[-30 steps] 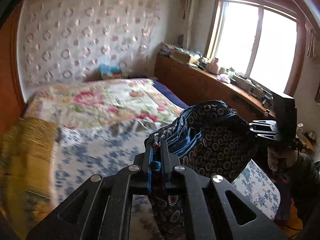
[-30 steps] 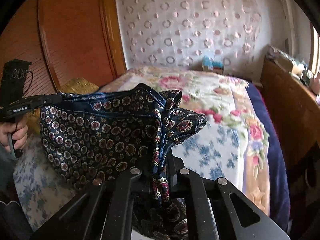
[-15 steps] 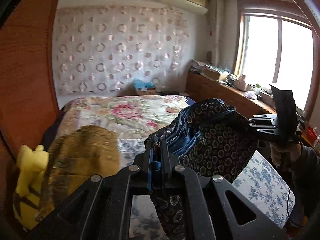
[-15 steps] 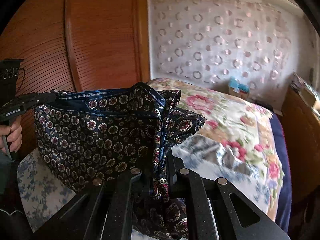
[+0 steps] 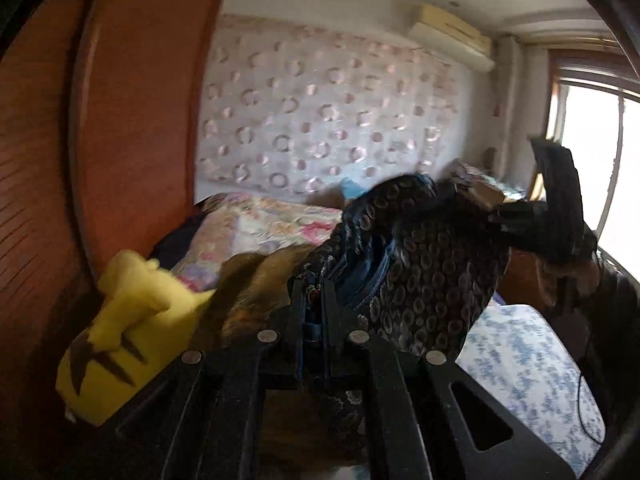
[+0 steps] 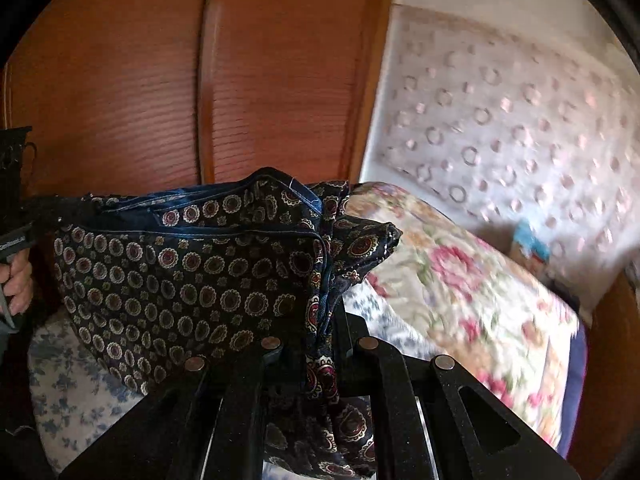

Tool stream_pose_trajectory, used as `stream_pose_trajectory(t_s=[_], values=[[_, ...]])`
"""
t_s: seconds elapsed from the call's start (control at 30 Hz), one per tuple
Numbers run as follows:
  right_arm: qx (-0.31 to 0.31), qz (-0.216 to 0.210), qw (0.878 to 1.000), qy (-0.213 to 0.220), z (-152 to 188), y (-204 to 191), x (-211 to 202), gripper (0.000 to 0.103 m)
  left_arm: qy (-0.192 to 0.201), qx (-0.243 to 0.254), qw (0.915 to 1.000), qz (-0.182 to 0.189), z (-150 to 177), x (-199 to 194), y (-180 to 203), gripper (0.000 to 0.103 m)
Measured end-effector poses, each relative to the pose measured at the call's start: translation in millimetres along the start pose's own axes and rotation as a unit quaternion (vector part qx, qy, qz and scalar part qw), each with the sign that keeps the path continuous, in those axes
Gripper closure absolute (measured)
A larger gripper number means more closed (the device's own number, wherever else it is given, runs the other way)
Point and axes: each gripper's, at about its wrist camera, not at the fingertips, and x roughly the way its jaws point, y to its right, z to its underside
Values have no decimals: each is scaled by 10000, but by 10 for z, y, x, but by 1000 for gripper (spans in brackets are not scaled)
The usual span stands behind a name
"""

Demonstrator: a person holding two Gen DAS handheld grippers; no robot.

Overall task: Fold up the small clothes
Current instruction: 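Carry the folded shirt with both grippers toward the yellow plush toy, then lower the folded shirt onto the quilt beside the plush toy and release both grippers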

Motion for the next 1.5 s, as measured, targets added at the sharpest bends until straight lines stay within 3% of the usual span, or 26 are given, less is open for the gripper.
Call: stream_pose_trajectory(t_s=[0.2,0.33,0.5,0.63,0.73,0.77,0.8,0.9,1.07,1.3,1.5], values=[[-595,-81,9982,-86,-356,-161,577,96,-145,-263,9991,-314,312,41,-289,96],[-527,-340,9979,-138,-562,-204,979,98,-247,-448,9981,-352,457,62,-452,96],[-641,-433,9969,-123,-675,-361,1185,98,-184,-691,9962,-500,603,12,-600,96],[-752,-253,9964,-299,-713,-508,1402,98,-300,-835,9945,-564,683,69,-668,96],[-546,-155,9975,-413,-759,-489,1515,71,-384,-864,9938,-578,714,110,-692,96],[-453,-108,9980,-423,-738,-454,1524,57,-412,-846,9938,-599,716,121,-686,96],[-390,-69,9982,-449,-723,-430,1531,53,-440,-828,9936,-632,711,133,-684,96],[-220,282,9980,-531,-652,-390,1564,49,-501,-824,9931,-661,715,160,-685,96],[389,410,9967,-591,-276,-272,1332,48,-497,-768,9933,-710,715,151,-665,96],[1472,-102,9852,-870,233,-55,1262,48,-602,-671,9924,-834,764,171,-647,96],[2433,-955,9613,-869,337,65,1374,48,-706,-692,9912,-876,822,178,-653,96]])
